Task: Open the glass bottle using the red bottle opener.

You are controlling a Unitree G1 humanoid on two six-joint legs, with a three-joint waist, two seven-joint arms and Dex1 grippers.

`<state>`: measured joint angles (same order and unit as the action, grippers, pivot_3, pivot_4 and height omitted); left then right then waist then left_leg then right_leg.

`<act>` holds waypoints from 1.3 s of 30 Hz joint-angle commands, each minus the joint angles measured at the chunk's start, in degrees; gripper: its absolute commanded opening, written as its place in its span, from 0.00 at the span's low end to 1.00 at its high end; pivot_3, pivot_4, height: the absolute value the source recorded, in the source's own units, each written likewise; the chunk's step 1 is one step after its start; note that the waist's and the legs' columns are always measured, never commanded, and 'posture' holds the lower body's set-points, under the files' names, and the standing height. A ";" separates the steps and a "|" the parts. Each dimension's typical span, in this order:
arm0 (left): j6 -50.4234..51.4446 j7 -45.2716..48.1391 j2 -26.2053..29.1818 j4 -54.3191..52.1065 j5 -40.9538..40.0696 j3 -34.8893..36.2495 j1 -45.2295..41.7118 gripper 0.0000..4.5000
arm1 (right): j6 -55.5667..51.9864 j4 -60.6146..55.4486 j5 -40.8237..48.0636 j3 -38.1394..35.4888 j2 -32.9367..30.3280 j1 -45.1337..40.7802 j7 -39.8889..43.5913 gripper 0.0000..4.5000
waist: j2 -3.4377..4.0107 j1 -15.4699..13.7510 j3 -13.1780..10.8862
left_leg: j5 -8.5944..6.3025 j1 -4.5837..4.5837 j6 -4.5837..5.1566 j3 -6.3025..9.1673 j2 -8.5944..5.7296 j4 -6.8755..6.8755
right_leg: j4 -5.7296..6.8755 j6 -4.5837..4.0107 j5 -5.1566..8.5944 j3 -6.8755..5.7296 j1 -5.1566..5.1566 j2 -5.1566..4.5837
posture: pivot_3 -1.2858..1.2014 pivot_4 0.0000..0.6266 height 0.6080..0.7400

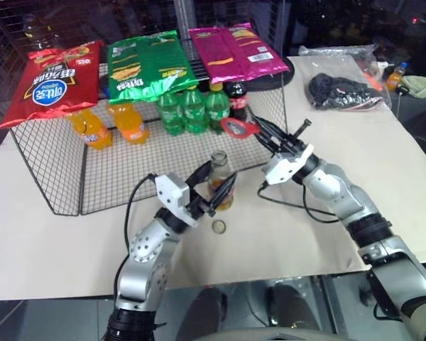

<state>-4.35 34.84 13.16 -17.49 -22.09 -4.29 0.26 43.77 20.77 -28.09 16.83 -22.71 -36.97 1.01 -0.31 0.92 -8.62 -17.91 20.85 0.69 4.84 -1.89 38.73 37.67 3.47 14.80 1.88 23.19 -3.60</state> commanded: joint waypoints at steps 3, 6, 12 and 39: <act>0.11 1.20 1.40 -2.79 -0.76 0.09 1.29 0.63 | -1.21 -1.05 4.11 -3.01 0.34 0.17 0.62 0.00 | 0.00 0.00 0.00 | 0.00 0.00 0.00 -0.01 0.01 -0.02 | -0.01 0.00 0.00 0.02 0.01 0.00 | 0.52 0.24 1.00; 0.24 1.36 1.90 -2.80 -0.99 0.24 2.01 0.63 | -2.01 -0.71 4.90 -3.70 0.82 0.32 0.79 0.00 | 0.00 0.05 0.00 | 0.00 0.00 0.00 -0.05 0.01 -0.05 | -0.01 0.00 0.00 0.06 0.05 0.00 | 0.52 0.24 1.00; -0.20 1.38 2.70 -2.80 0.30 0.27 2.67 0.63 | -2.56 -0.89 5.51 -3.85 1.35 0.84 1.47 0.00 | 0.00 0.07 0.00 | 0.00 -0.01 0.00 -0.15 0.03 -0.16 | 0.00 0.00 0.00 0.17 0.14 0.02 | 0.52 0.24 1.00; -1.85 3.84 6.16 -3.73 0.91 2.18 7.79 0.98 | -6.18 -2.06 12.68 -4.19 2.09 5.33 9.16 0.00 | -0.01 0.22 0.00 | 0.00 -0.01 0.00 -0.39 0.11 -0.30 | 0.01 0.00 0.00 0.43 0.30 0.07 | 0.52 0.24 1.00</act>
<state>-4.78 37.66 18.51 -18.91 -20.49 -3.11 7.20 38.65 21.11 -18.90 13.54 -20.84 -32.40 7.94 -0.32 1.14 -8.62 -17.91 20.84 0.69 4.44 -1.78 38.42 37.67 3.48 14.80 2.31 23.49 -3.52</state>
